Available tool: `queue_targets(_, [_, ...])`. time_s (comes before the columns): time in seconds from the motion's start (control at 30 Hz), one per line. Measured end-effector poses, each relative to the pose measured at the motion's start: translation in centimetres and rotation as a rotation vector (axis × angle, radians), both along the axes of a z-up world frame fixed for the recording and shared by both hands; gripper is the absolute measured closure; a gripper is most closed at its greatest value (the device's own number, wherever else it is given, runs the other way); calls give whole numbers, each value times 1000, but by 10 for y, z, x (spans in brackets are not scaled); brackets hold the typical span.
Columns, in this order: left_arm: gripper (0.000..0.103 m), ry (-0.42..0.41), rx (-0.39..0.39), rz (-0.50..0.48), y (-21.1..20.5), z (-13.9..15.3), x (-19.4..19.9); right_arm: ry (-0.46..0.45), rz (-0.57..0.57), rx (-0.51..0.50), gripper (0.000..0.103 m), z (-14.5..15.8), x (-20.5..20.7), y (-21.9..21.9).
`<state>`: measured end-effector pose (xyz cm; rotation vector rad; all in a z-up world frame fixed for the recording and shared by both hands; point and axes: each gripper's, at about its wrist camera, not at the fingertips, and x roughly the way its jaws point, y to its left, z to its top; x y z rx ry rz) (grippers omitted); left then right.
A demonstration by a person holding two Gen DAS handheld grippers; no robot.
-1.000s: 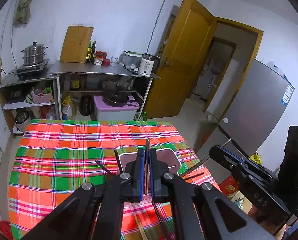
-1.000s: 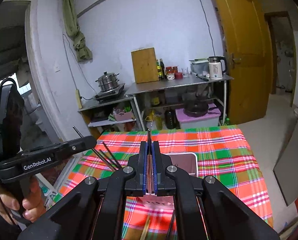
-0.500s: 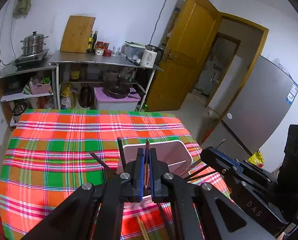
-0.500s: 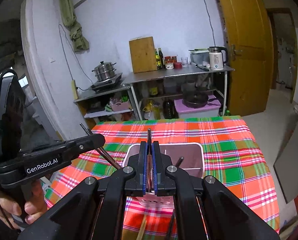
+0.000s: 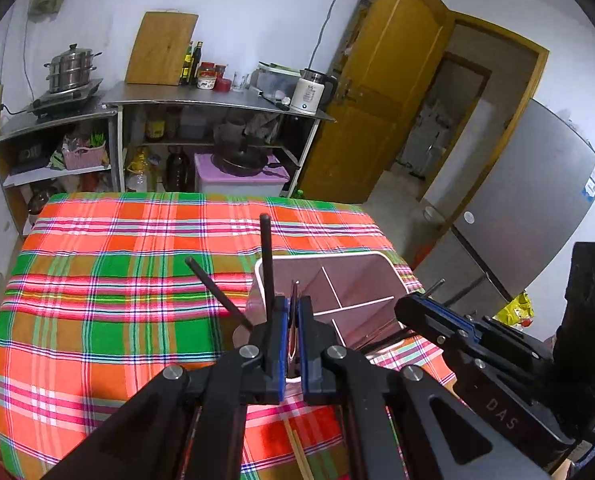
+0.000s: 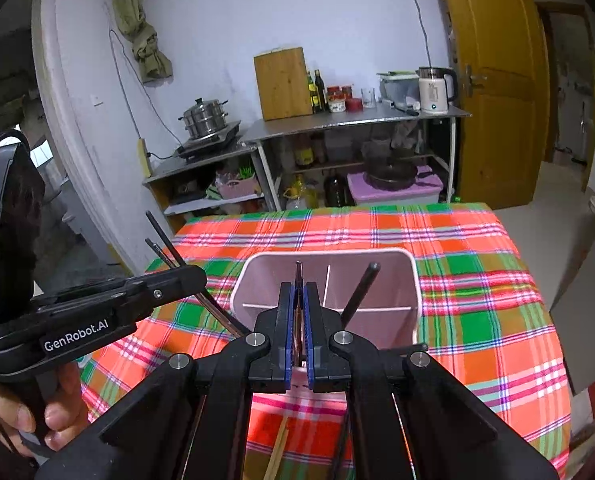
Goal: Organize utensils
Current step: 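Withdraw both open tools from the basket toward the wooden chopsticks, then lower the left tool onto a wooden chopstick and close it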
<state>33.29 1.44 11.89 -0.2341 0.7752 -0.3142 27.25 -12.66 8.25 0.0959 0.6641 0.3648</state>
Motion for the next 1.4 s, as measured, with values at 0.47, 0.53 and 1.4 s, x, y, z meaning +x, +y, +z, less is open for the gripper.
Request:
queue_targets(0.47, [88, -118, 0, 33, 14, 26, -38, -80, -2, 33, 86, 26, -27, -13])
queue_targets(0.53, [88, -141, -5, 41, 18, 35, -49, -101, -3, 42, 86, 34, -37, -15])
queue_targets(1.4, [87, 64, -16, -4, 2, -72, -124, -2, -20, 111, 86, -25, -127, -63])
